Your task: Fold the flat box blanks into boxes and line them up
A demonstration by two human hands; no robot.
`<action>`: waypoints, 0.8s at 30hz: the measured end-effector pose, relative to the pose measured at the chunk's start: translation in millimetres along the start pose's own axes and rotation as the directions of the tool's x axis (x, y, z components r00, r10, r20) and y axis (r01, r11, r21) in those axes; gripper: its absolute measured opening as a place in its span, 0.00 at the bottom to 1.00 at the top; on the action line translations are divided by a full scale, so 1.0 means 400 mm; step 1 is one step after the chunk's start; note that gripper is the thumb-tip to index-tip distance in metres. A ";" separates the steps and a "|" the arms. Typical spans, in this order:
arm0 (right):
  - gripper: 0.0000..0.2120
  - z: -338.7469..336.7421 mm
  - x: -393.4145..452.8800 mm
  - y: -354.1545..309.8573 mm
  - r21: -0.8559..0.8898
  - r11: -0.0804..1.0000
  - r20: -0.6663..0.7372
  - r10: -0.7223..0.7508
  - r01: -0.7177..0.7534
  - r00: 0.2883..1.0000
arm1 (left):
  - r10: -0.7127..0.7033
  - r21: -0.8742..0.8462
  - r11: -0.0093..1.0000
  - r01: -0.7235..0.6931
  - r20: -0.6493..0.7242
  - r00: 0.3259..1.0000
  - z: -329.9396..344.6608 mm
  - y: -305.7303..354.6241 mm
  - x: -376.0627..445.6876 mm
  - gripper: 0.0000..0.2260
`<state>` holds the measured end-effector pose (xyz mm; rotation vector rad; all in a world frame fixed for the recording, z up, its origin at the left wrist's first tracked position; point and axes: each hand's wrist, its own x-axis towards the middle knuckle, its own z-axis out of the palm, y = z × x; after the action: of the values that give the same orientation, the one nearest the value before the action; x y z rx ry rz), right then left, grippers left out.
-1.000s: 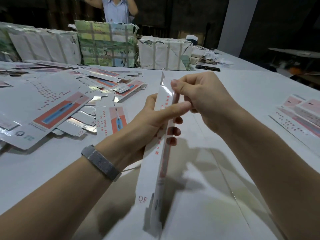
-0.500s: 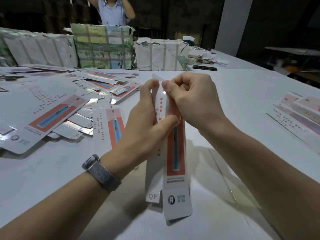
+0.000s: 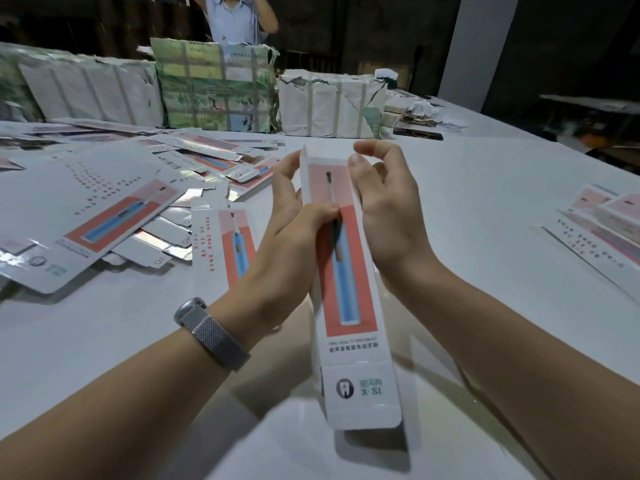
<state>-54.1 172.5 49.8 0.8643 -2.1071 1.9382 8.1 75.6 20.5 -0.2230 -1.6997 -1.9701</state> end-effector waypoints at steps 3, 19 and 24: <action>0.08 0.000 -0.004 0.007 0.080 0.995 0.033 0.060 -0.062 0.998 | 0.020 -0.004 1.000 -0.020 0.014 1.000 0.001 -0.003 0.001 0.19; 0.11 -0.005 -0.028 0.004 0.224 0.975 0.034 -0.015 0.007 0.999 | 0.058 0.133 0.989 -0.065 0.054 0.997 0.002 -0.004 -0.003 0.17; 0.04 -0.016 -0.013 0.004 0.337 0.941 0.013 -0.008 0.003 1.000 | -0.028 0.129 0.991 0.017 0.087 0.996 0.005 0.000 -0.005 0.17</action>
<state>-52.3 180.1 47.0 0.9391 -1.8014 2.3386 9.4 78.1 19.8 -0.2485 -1.8856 -1.8830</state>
